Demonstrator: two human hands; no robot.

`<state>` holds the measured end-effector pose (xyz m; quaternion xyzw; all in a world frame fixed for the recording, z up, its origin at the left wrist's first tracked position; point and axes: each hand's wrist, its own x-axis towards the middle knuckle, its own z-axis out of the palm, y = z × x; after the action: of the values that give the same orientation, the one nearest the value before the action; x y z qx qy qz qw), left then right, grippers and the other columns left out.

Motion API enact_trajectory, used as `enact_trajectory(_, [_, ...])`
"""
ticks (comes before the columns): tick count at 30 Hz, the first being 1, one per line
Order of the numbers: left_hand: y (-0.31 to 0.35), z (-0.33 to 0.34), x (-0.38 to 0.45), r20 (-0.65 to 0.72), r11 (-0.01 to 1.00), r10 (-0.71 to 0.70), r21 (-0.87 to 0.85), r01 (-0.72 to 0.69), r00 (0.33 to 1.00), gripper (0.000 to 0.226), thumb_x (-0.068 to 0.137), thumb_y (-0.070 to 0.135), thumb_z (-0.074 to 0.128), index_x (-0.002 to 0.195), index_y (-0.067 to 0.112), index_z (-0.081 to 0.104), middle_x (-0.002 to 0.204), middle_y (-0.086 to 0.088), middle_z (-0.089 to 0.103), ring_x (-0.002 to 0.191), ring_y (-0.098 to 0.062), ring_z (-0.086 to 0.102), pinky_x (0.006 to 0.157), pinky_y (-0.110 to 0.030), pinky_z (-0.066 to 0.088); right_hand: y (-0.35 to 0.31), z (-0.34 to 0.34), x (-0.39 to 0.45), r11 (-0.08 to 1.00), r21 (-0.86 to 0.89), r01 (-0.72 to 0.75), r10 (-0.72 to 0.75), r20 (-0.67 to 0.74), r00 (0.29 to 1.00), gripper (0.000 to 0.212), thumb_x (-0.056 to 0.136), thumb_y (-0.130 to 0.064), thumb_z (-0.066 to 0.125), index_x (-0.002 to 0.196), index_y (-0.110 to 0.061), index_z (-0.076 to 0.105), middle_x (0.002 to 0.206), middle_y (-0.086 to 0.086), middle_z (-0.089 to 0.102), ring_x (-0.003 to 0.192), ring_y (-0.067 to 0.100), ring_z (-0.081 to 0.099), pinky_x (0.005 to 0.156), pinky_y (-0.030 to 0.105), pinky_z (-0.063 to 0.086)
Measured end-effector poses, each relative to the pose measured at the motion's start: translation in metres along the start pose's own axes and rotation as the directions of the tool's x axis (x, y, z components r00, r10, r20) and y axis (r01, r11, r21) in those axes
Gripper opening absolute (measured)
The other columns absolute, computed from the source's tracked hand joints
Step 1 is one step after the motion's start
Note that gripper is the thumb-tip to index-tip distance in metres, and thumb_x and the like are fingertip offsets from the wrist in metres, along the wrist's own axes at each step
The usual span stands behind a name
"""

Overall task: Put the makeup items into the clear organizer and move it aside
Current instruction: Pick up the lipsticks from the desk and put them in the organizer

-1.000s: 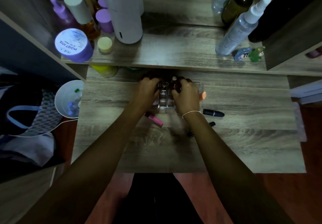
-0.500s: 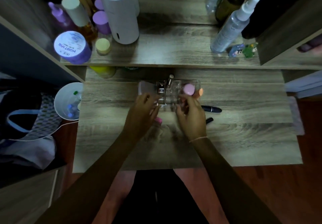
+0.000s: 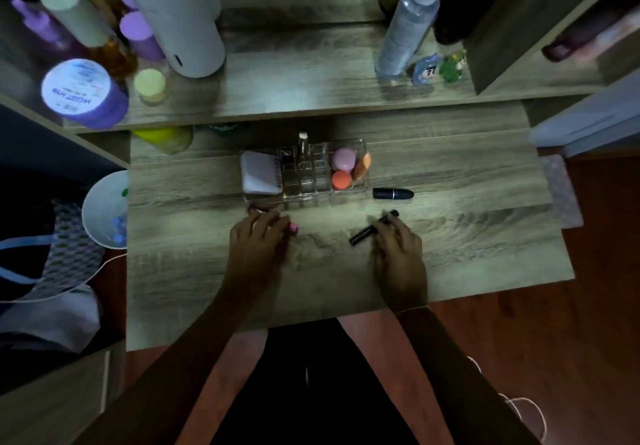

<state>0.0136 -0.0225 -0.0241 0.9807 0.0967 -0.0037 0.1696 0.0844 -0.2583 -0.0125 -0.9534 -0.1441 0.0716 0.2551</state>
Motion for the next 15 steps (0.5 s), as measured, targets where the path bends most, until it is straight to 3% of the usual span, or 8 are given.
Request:
enact_trajectory(3, [-0.005, -0.002, 0.002, 0.048, 0.999, 0.013, 0.042, -0.015, 0.999, 0.038, 0.080, 0.027, 0.058, 0.116, 0.017, 0.059, 0.118, -0.011, 0.063, 0.108, -0.034, 0.056, 0.089, -0.049, 0.043, 0.008, 0.000, 0.011, 0.994, -0.098, 0.051, -0.042, 0.093, 0.995, 0.053, 0.087, -0.003, 0.052, 0.138, -0.017, 0.046, 0.149, 0.012, 0.039, 0.124, 0.037, 0.042, 0.103, 0.045, 0.041])
enact_trajectory(8, [-0.008, -0.006, 0.004, 0.104, 1.000, 0.010, 0.017, -0.012, 0.995, 0.053, 0.060, 0.010, 0.078, 0.110, 0.013, 0.062, 0.107, -0.016, 0.063, 0.100, -0.037, 0.058, 0.089, -0.055, 0.042, 0.013, 0.003, 0.016, 0.976, -0.186, 0.111, -0.089, 0.125, 0.988, 0.043, 0.089, -0.007, 0.054, 0.131, -0.012, 0.054, 0.134, 0.016, 0.054, 0.113, 0.039, 0.050, 0.093, 0.048, 0.047])
enact_trajectory(11, [-0.008, -0.009, 0.003, 0.086, 1.000, -0.020, -0.021, 0.022, 0.996, 0.040, 0.068, 0.009, 0.078, 0.106, 0.011, 0.064, 0.106, -0.017, 0.064, 0.097, -0.038, 0.061, 0.087, -0.053, 0.043, 0.014, 0.005, 0.012, 0.961, -0.251, 0.119, -0.101, 0.084, 0.991, 0.034, 0.082, -0.010, 0.065, 0.116, -0.012, 0.064, 0.117, 0.016, 0.063, 0.096, 0.040, 0.057, 0.078, 0.045, 0.051])
enact_trajectory(13, [-0.008, -0.011, 0.001, 0.075, 0.998, 0.002, -0.055, 0.002, 0.997, 0.040, 0.069, 0.011, 0.078, 0.107, 0.010, 0.063, 0.107, -0.016, 0.066, 0.096, -0.038, 0.061, 0.084, -0.050, 0.044, 0.010, 0.009, 0.009, 0.960, -0.257, 0.109, -0.090, 0.087, 0.992, 0.030, 0.082, -0.015, 0.067, 0.111, -0.012, 0.063, 0.115, 0.015, 0.064, 0.095, 0.038, 0.057, 0.077, 0.043, 0.049])
enact_trajectory(15, [-0.003, -0.014, 0.001, 0.047, 0.975, -0.006, -0.223, 0.017, 0.999, 0.037, 0.072, 0.015, 0.077, 0.105, 0.011, 0.060, 0.103, -0.012, 0.068, 0.090, -0.035, 0.063, 0.077, -0.044, 0.048, 0.003, 0.015, 0.008, 0.969, -0.221, 0.108, -0.085, 0.111, 0.990, 0.028, 0.084, -0.018, 0.064, 0.111, -0.012, 0.061, 0.115, 0.014, 0.063, 0.099, 0.035, 0.056, 0.081, 0.042, 0.047])
